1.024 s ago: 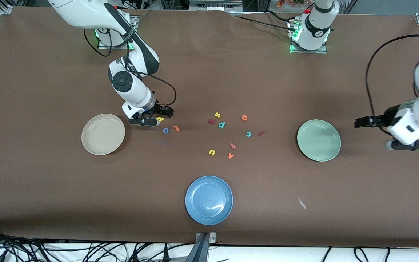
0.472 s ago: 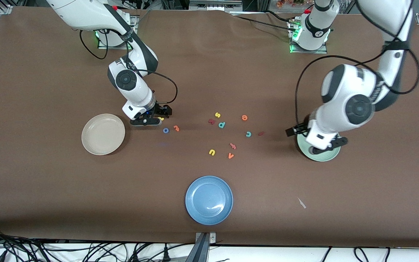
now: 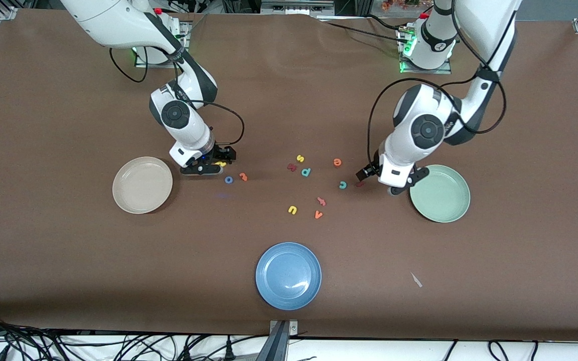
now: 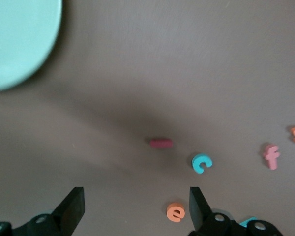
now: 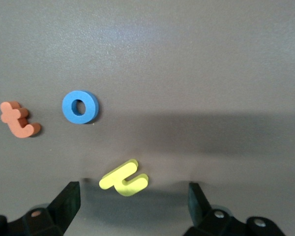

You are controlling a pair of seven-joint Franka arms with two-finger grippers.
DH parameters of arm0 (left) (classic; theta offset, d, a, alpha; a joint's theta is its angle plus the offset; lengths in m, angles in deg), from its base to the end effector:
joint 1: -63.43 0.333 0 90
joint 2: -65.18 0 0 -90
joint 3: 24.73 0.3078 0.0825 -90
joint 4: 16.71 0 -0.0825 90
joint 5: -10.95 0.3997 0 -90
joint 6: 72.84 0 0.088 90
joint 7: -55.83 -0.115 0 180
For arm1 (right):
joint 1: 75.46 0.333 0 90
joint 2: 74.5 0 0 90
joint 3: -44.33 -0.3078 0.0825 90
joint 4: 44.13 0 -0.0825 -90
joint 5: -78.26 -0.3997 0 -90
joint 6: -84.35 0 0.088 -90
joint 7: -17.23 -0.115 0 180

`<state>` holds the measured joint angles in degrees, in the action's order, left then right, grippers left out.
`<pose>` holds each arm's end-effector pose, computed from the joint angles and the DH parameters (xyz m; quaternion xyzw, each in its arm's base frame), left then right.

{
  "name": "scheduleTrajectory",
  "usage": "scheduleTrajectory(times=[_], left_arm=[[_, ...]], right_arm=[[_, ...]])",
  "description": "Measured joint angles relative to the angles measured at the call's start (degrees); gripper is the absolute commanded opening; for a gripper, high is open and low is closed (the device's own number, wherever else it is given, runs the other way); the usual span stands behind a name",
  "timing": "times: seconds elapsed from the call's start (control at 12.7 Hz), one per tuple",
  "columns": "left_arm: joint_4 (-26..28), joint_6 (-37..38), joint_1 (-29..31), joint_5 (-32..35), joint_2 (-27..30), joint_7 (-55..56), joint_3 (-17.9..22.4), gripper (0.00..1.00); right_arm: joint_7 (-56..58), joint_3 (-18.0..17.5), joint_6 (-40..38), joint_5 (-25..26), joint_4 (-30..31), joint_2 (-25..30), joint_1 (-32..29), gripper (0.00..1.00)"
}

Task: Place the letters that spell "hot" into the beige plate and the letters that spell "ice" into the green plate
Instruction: 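Grasp the yellow letter with the right gripper while the left gripper reaches the orange e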

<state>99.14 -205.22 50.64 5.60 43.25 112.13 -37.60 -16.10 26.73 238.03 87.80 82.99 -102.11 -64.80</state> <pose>0.5393 -0.2608 0.2302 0.9498 0.3006 -0.0820 0.0281 0.4789 0.2734 0.1378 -0.9993 -0.0136 0.0115 0.0317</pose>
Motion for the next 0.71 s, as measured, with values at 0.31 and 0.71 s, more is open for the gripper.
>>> scheduleTrajectory(times=[0.31,0.71], left_arm=[[1.71,-4.21,-3.84,0.00,-3.38,8.42,-1.90,0.81],[2.52,-8.54,-7.10,0.00,-5.99,11.43,-1.97,0.67]], right_arm=[[0.00,0.09,0.32,0.06,-0.01,-0.18,0.01,0.92],[0.00,0.24,0.33,0.40,-0.01,-0.18,0.05,0.76]])
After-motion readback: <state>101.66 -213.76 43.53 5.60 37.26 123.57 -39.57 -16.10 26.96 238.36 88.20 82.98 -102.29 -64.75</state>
